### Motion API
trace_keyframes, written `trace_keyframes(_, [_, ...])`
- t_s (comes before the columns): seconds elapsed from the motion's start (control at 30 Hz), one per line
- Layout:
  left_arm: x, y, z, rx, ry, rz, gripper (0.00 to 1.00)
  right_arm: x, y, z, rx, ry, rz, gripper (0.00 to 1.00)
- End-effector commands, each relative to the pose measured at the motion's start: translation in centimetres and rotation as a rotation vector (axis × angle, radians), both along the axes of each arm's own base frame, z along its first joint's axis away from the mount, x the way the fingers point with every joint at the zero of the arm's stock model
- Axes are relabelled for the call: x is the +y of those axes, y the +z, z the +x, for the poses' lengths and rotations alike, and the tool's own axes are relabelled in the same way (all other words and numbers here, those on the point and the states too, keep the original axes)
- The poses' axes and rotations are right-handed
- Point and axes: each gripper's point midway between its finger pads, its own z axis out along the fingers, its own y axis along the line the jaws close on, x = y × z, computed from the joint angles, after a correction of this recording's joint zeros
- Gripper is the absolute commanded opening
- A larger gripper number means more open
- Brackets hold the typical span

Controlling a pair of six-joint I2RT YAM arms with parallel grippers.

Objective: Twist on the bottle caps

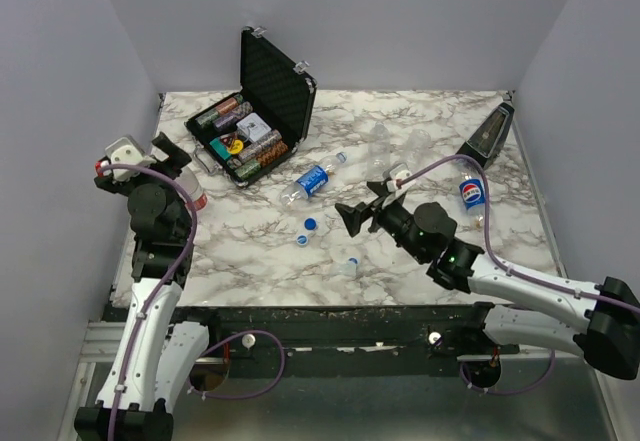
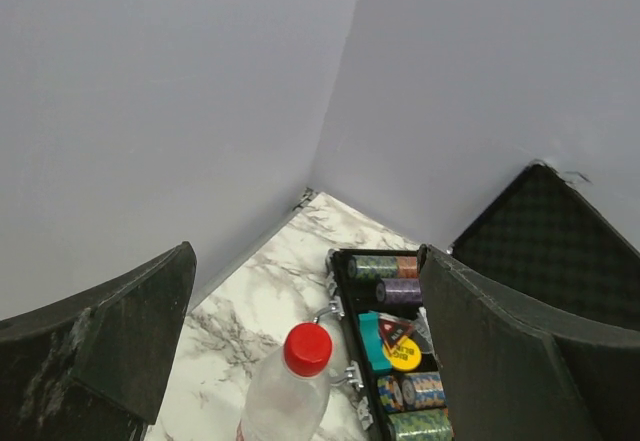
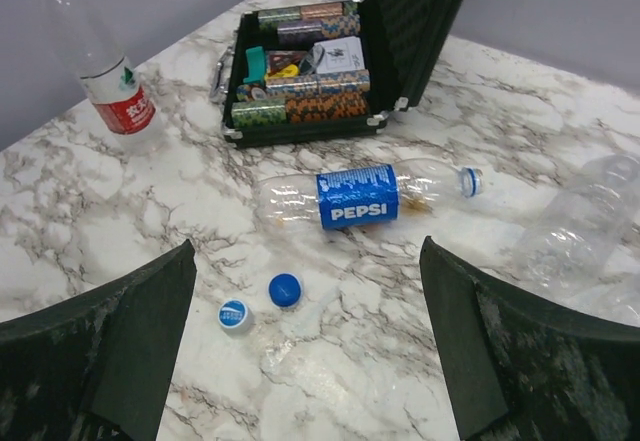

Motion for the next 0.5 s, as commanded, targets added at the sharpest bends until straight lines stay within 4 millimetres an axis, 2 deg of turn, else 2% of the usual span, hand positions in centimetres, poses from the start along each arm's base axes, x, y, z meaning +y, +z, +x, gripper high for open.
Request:
trace_keyframes(0.0, [-4.3,-2.0,1.1,0.213,-0.266,0.048,0.99,-3.2,-1.1,0.8,0.113,-0.148,-0.057,1.0])
trace_keyframes(0.13, [-7.8,-1.5,1.3,0.242,-0.455,0.092,0.99,-6.2,-2.3,1.3,0.212,-0.259,-0.085,1.0])
trace_keyframes(0.27, [-11.4,-1.9,1.4,0.294,-0.616,0.13,0.99,-9.0,-4.4,1.5,0.344,-0.334,-0.113,1.0])
trace_keyframes(0.33, [-13.4,-2.8,1.5,0.338,-0.705,0.146,0.99,-10.0,-5.2,1.6,0.399,-0.358,-0.107,1.0])
trace_keyframes(0.47, [-17.7,-6.0,1.9,0.476,-0.877,0.153,0.99,-11.4,-6.5,2.1,0.469,-0.393,-0.093,1.0])
